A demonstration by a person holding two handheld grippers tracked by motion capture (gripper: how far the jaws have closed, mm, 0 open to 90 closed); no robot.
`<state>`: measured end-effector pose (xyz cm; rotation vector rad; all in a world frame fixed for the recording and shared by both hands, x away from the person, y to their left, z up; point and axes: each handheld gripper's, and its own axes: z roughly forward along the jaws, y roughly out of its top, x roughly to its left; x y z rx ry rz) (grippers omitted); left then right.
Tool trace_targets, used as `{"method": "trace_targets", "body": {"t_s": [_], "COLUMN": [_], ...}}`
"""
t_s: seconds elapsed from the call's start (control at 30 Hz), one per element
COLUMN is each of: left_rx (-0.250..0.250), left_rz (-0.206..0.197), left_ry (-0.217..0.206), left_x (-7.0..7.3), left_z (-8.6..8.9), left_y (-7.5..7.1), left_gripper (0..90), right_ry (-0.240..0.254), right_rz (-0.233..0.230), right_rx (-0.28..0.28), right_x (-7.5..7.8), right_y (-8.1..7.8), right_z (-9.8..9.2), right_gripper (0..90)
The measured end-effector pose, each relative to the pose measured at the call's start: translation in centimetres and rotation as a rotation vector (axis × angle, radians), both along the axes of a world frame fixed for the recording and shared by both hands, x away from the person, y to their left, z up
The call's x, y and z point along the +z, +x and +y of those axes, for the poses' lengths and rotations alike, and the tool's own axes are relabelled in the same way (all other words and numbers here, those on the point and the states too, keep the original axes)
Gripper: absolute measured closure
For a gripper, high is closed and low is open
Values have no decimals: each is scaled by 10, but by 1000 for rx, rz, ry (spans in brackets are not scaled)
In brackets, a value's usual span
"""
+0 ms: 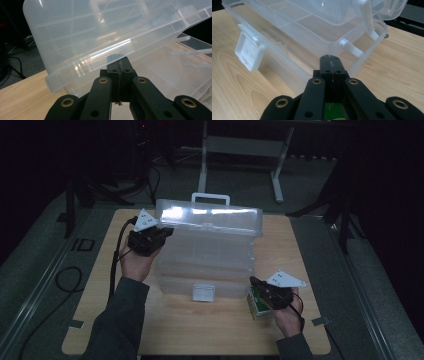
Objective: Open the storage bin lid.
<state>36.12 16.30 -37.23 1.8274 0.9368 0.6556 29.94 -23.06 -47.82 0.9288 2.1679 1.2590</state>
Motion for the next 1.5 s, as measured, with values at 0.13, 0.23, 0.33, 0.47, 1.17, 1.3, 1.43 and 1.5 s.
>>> {"method": "trace_targets", "body": {"t_s": [0.13,0.23,0.33,0.47,1.17,1.3,1.43,1.5], "left_rx": [2,11,14,22,48,50,58,74], "left_rz": [-1,1,3,7,21,23,28,35], "left_ry": [-1,-2,2,-2,3,10,5,-2], "left_x": [5,8,9,12,18,20,20,18], "left_z": [1,2,3,5,7,7,9,14], "left_y": [7,11,14,20,44,48,52,56], "left_gripper": [895,895,895,894,893,893,893,893], "right_ry": [0,1,2,3,10,10,9,10], "right_rz": [0,0,1,1,5,4,4,4], "right_rx": [0,0,1,1,4,4,4,5], "right_x": [0,0,0,0,0,0,0,-1], "right_y": [0,0,0,0,0,0,0,0], "right_z": [0,0,0,0,-1,-1,-1,-1], "right_gripper": [900,900,900,900,900,900,900,900]}}
